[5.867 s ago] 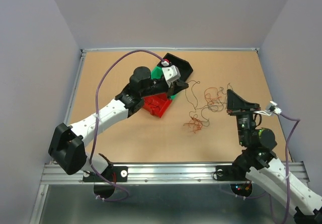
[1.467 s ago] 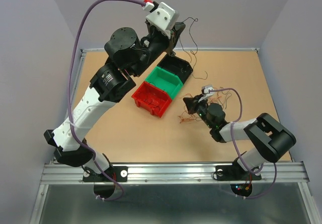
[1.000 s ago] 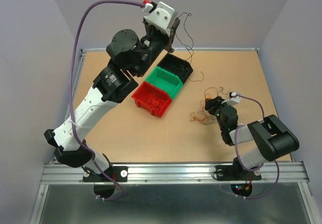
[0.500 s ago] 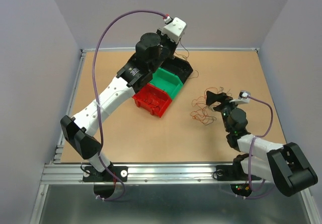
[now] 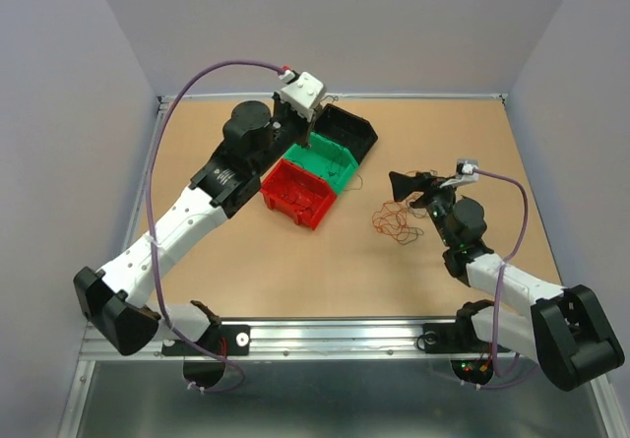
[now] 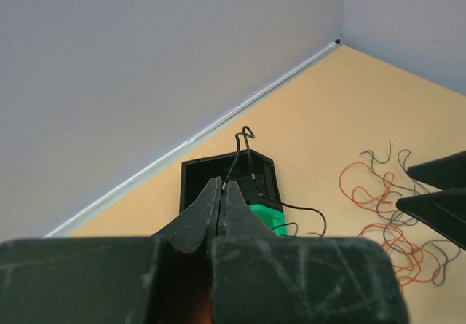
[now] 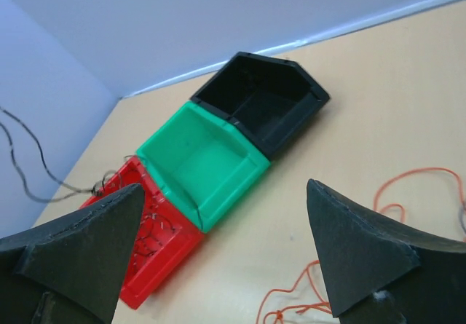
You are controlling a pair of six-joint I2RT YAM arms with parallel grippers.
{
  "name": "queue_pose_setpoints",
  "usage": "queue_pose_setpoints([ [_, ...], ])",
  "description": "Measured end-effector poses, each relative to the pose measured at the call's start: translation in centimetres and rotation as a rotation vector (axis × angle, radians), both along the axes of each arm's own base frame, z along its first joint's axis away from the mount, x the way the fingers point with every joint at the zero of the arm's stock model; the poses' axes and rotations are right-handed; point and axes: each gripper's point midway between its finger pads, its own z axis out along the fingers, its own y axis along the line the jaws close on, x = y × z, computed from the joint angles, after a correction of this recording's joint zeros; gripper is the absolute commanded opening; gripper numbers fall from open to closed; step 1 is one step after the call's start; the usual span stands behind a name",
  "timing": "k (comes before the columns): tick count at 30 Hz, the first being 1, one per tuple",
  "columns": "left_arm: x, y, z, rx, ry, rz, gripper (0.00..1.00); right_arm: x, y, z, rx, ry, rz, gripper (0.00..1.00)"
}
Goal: Untangle the cables
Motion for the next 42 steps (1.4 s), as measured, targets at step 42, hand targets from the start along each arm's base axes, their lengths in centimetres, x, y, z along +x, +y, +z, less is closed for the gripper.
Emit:
queue_pose_setpoints([
  [42,4.5,11.7,-15.0,0.153,0.191,0.267,0.00,-0.8,14.3,5.1,-0.062,-0.129,0.749,0.75],
])
